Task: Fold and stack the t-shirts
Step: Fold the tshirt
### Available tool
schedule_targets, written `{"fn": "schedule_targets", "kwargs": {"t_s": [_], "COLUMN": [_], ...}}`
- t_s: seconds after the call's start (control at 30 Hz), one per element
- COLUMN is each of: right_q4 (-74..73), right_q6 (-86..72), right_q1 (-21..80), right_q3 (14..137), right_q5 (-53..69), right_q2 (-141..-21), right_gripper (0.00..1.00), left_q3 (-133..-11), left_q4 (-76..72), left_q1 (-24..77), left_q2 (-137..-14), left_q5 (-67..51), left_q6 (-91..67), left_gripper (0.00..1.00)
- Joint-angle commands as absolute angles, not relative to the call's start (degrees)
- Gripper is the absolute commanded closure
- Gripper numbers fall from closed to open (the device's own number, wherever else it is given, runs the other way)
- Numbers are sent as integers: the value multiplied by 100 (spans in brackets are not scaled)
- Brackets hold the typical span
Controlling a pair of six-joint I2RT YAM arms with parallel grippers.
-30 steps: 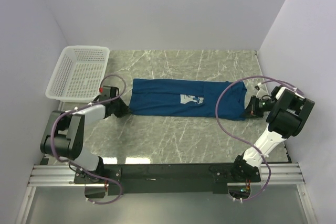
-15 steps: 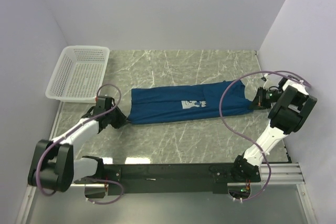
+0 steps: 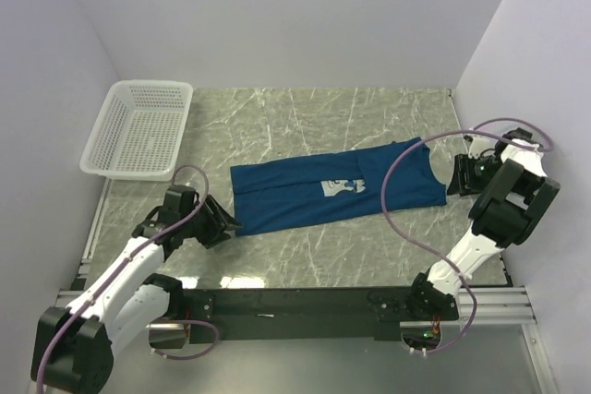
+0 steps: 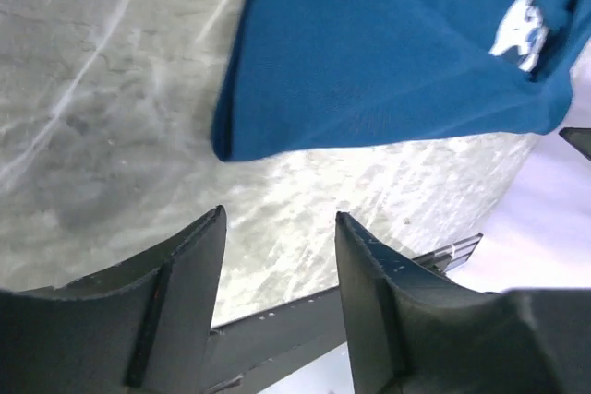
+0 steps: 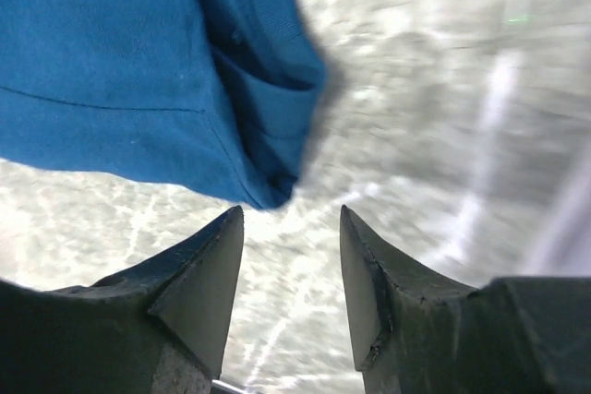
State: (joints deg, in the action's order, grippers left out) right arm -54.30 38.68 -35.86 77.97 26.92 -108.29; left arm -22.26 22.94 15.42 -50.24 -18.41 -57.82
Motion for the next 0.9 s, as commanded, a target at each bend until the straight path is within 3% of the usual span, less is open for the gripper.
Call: {"fn": "schedule_targets", "kwargs": {"t_s": [0.0, 0.1, 0.17, 0.37, 0.47, 0.53, 0.6, 0.7, 0.87], "right_q4": [-5159, -5500, -5764, -5565, -4993, -5009, -5553, -6274, -7284], "right_q6": [4008, 4174, 4525, 4957, 5018, 5884, 7190, 8190, 8894], "right_q1": [-3586, -3376, -3174, -1865, -1547, -1582, -1591, -1521, -1643], "right_q3": [7919, 7945, 7805, 6638, 5969, 5521, 5039, 4860, 5203], "right_q5": [2347, 2600, 2925, 3831, 4620, 5740, 6457, 6926, 6899], "right_q2": [-10214, -10047, -9950, -8705, -7704, -7227, -6708, -6565, -7066], "right_gripper": [46, 45, 45, 47, 42, 26, 0, 0, 7], "left_q3": [-2855, -3339, -3882, -6641, -7872, -8707, -9498, -10352, -11703], "left_q4": [2759, 2095, 1495, 1922, 2257, 2407, 2566, 2532, 2750], "left_q1": [1556, 1556, 1564, 2169, 2582, 2715, 2821, 2900, 3058], "left_q2": [-4650, -4701, -5490, -8917, -10175, -10975, -11702, -12496, -13586], "left_q5": [-1565, -1729, -1985, -2567, -2426, -2723, -3057, -3199, -3340], "left_q6": [-5600, -4881, -3984, -1426, -476, -62, 377, 413, 352], "left_gripper": [42, 31, 31, 29, 29, 29, 24, 21, 25]}}
